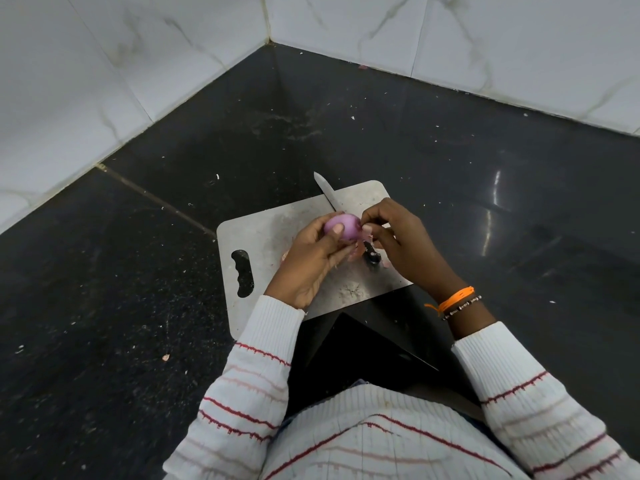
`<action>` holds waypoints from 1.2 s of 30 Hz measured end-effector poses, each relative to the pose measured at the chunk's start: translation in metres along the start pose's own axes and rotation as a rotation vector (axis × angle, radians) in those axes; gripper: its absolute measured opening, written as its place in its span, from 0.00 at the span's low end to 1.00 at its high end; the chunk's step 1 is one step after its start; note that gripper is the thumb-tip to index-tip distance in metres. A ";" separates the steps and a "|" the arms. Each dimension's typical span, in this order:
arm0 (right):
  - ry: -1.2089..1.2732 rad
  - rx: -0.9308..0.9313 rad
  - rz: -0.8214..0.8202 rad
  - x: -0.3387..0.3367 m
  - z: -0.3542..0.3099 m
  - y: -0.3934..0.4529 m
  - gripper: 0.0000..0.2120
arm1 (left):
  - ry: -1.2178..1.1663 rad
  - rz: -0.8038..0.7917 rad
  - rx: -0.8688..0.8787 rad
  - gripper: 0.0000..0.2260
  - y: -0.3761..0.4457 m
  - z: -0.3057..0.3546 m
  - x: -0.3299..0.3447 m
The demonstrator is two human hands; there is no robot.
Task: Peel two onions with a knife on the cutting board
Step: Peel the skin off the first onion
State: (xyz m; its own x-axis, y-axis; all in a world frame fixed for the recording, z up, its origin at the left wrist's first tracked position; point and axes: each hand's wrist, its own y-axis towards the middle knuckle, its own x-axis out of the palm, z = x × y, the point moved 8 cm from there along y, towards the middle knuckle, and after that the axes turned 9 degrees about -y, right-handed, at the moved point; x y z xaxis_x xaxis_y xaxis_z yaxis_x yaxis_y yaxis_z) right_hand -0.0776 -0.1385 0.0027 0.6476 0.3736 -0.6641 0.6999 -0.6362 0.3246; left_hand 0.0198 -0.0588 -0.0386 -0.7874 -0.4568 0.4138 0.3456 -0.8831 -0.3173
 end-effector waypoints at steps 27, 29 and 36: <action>0.090 0.214 0.308 -0.013 -0.008 -0.006 0.03 | 0.068 0.144 0.013 0.15 0.003 0.000 -0.007; 0.100 0.231 0.299 -0.013 -0.007 -0.006 0.03 | 0.106 0.143 0.016 0.16 0.003 -0.001 -0.008; 0.087 0.239 0.271 -0.012 -0.004 -0.006 0.04 | 0.237 0.128 0.041 0.17 0.003 0.001 -0.010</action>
State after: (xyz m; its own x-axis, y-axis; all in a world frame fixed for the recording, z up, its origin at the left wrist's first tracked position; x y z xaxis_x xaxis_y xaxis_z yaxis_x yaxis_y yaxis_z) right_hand -0.0879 -0.1362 0.0117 0.8304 0.2195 -0.5121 0.4160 -0.8557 0.3077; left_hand 0.0292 -0.0575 -0.0426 -0.8319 -0.5314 0.1601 0.4665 -0.8258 -0.3170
